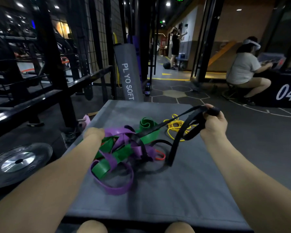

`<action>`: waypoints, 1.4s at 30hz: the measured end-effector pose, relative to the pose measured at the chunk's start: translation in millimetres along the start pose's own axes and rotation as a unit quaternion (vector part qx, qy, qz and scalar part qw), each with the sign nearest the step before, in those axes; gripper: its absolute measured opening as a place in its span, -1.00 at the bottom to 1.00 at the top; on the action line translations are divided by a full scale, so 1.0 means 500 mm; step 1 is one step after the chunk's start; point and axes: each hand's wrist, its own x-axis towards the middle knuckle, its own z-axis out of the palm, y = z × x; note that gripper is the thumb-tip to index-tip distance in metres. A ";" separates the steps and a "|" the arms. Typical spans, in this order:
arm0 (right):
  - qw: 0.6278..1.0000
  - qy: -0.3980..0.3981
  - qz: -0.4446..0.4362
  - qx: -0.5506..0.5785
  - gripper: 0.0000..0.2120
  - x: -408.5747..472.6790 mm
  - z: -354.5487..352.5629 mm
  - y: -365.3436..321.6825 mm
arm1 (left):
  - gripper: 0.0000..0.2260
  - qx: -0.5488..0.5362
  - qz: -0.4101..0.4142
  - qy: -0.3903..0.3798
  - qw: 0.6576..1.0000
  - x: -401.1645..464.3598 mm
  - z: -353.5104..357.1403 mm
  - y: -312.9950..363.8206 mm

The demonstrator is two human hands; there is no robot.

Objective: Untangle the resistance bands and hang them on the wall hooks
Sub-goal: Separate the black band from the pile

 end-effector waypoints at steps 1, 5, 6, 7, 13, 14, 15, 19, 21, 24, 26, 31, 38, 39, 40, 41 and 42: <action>1.000 0.025 0.003 0.013 -0.63 -0.003 -0.006 0.000 | -0.59 0.008 0.002 -0.005 1.000 0.000 -0.002 -0.001; 0.992 0.124 0.003 0.009 -0.63 0.011 -0.057 0.003 | -0.63 0.033 0.017 -0.008 0.999 -0.002 -0.012 -0.024; 0.992 0.128 0.002 -0.018 -0.65 0.015 -0.067 0.012 | -0.64 0.057 0.011 0.007 0.998 0.012 -0.010 -0.037; 0.992 0.113 0.001 -0.050 -0.67 0.014 -0.070 0.025 | -0.63 0.091 0.005 0.014 0.996 0.013 -0.007 -0.046; 0.947 -0.073 0.000 -0.312 -0.77 -0.006 -0.056 0.138 | -0.61 0.318 0.240 0.025 0.917 -0.056 0.067 -0.064; 0.917 -0.096 -0.021 -0.387 -0.79 -0.010 -0.055 0.151 | -0.59 0.314 0.333 0.023 0.889 -0.072 0.082 -0.060; 0.883 -0.115 -0.042 -0.454 -0.79 -0.015 -0.053 0.163 | -0.54 0.312 0.417 0.003 0.853 -0.082 0.095 -0.061; 0.799 -0.171 -0.082 -0.570 -0.89 -0.046 -0.039 0.198 | -0.55 0.342 0.525 -0.098 0.773 -0.096 0.133 -0.050; 0.769 -0.193 -0.086 -0.603 -0.90 -0.057 -0.035 0.218 | -0.56 0.377 0.530 -0.090 0.754 -0.097 0.143 -0.048; 0.726 -0.250 -0.092 -0.633 -0.74 -0.072 -0.028 0.249 | -0.58 0.412 0.513 -0.084 0.749 -0.091 0.146 -0.039; 0.715 -0.301 -0.084 -0.626 -0.63 -0.082 -0.014 0.274 | -0.66 0.396 0.498 -0.077 0.768 -0.086 0.149 -0.035; 0.719 -0.354 -0.013 -0.598 -0.30 -0.098 0.021 0.322 | -0.67 0.424 0.478 -0.042 0.768 -0.058 0.160 -0.040; 0.707 -0.359 -0.019 -0.610 -0.33 -0.111 0.037 0.346 | -0.68 0.468 0.472 -0.015 0.747 -0.048 0.157 -0.034; 0.702 -0.360 -0.034 -0.613 -0.35 -0.118 0.040 0.343 | -0.68 0.458 0.458 -0.011 0.762 -0.047 0.155 -0.032; 0.707 -0.363 -0.040 -0.606 -0.36 -0.121 0.040 0.340 | -0.67 0.433 0.426 -0.008 0.794 -0.044 0.152 -0.029; 0.717 -0.366 -0.041 -0.592 -0.37 -0.122 0.038 0.332 | -0.65 0.400 0.385 -0.004 0.832 -0.039 0.147 -0.025; 0.726 -0.369 -0.045 -0.578 -0.40 -0.120 0.032 0.323 | -0.65 0.371 0.338 0.006 0.865 -0.035 0.140 -0.018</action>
